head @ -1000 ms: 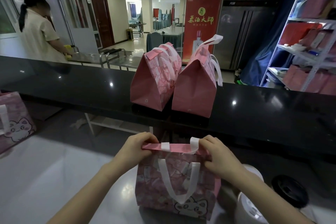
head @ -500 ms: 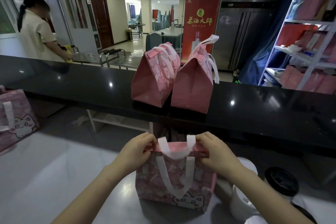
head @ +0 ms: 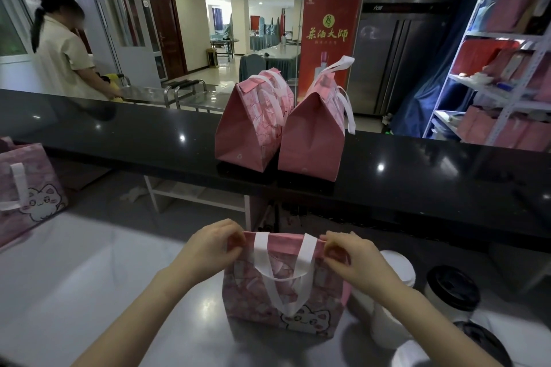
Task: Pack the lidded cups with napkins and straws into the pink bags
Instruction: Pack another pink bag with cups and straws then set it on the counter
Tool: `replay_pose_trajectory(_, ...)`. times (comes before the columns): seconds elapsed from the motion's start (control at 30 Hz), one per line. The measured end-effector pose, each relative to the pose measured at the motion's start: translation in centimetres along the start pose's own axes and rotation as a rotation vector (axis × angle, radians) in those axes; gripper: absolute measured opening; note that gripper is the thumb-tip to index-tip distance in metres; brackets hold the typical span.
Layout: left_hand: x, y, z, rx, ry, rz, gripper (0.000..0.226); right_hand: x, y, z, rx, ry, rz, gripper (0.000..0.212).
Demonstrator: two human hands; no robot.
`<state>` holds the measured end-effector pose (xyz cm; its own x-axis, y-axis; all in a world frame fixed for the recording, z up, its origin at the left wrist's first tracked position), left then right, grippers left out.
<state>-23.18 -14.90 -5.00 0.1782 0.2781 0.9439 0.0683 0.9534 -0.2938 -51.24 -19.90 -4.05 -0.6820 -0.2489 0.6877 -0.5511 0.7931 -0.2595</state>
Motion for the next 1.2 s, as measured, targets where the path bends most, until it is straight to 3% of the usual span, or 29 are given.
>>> replay_pose_trajectory(0.2,0.2,-0.2,0.7,0.059,0.002,0.066,0.035,0.9,-1.2,-0.3,-0.148,0.183,-0.069,0.035)
replay_pose_trajectory(0.37,-0.4,0.0,0.7,0.125,0.065,0.069,0.036,0.7,-2.2,-1.3,-0.115,0.319,-0.052,0.016)
replay_pose_trajectory(0.6,-0.3,0.5,0.6,0.121,0.086,-0.018,0.034,0.8,-2.7,-1.3,-0.085,0.279,-0.112,0.016)
replay_pose_trajectory(0.77,0.3,-0.1,2.1,0.083,0.169,-0.125,0.027,0.6,-3.6,-1.9,-0.173,-0.003,-0.253,0.041)
replay_pose_trajectory(0.9,0.7,-0.8,4.6,0.010,0.009,-0.037,0.038,-1.4,-4.3,-3.4,-0.132,0.043,-0.272,0.037)
replay_pose_trajectory(1.0,0.7,-1.0,5.8,-0.040,-0.097,0.057,0.032,-2.7,-4.5,-3.6,-0.107,0.204,-0.265,0.035)
replay_pose_trajectory(1.2,0.3,-1.5,6.6,-0.017,-0.097,0.117,0.017,-3.3,-4.9,-3.7,-0.048,0.266,-0.104,0.019)
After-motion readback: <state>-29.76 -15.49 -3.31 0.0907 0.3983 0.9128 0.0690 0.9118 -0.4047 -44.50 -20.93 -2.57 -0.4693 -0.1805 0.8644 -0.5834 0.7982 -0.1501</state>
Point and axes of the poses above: each hand's wrist, its own y-axis away from the middle knuckle, its own x-axis out of the back of the hand, z = x × y, the point moved 6 cm from there along -y, towards the middle knuckle, and after that the axes turned 14 degrees about -y, right-handed, at the moved point
